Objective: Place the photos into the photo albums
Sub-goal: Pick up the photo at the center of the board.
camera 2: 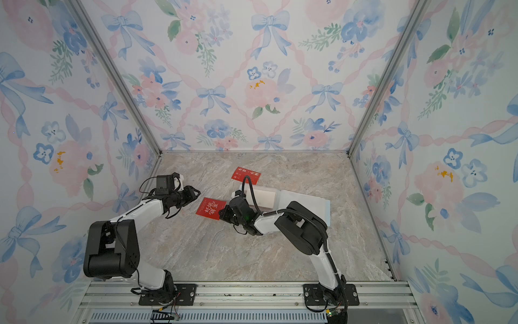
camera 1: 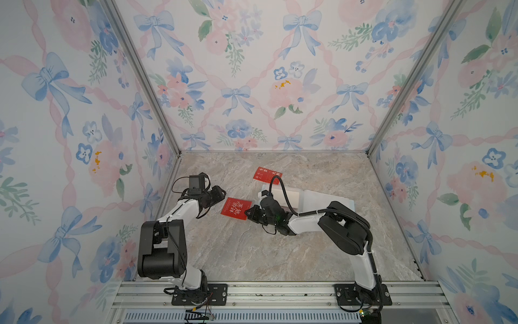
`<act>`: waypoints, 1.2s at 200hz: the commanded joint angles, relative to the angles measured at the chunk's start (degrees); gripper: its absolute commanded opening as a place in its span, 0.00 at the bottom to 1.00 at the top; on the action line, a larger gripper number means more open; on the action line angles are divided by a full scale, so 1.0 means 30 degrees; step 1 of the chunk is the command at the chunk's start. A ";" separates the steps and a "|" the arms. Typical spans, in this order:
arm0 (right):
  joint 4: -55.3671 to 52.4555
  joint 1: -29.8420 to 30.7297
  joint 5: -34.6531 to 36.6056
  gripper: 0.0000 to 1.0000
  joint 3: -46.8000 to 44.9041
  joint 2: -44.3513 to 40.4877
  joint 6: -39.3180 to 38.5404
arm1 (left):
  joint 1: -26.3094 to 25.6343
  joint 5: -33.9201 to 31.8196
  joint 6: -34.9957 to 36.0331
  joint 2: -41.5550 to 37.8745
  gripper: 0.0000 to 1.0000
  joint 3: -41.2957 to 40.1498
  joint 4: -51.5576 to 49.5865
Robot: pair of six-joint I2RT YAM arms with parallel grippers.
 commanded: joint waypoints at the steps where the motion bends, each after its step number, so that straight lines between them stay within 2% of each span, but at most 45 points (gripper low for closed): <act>1: -0.3619 0.0119 -0.0155 0.03 0.1190 -0.0821 -0.2023 | -0.0073 -0.0059 -0.0335 -0.0657 0.42 -0.0355 -0.0224; 30: -0.5319 0.0087 -0.0172 0.04 0.1143 -0.1956 -0.3607 | -0.0158 0.0023 -0.0490 -0.1059 0.42 -0.0495 -0.0215; 57: -0.6774 -0.0193 -0.0371 0.05 0.0879 -0.3647 -0.5531 | -0.1199 -0.1087 -0.0536 -0.1366 0.42 -0.0624 -0.0229; 95: -0.8258 -0.1870 -0.3570 0.05 0.0467 -0.5693 -0.7237 | -0.2161 -0.1290 -0.0826 -0.0914 0.42 -0.0108 -0.0173; 115: -0.9484 -0.2933 -0.4198 0.05 -0.0252 -0.7510 -0.8079 | -0.2723 -0.1220 -0.0949 -0.0699 0.42 0.0381 -0.0180; 157: -1.1751 -0.6304 -0.6570 0.06 -0.1976 -1.1083 -0.9020 | -0.3798 -0.1103 -0.1610 -0.0479 0.42 0.1183 -0.0129; 190: -1.4072 -0.9368 -0.7276 0.06 -0.3558 -1.3560 -1.1217 | -0.4675 -0.1828 -0.1816 -0.0185 0.42 0.1565 -0.0125; 240: -1.4880 -1.3762 -0.8180 0.06 -0.6184 -1.6471 -1.1346 | -0.5813 -0.1604 -0.2025 0.1174 0.42 0.2395 -0.0011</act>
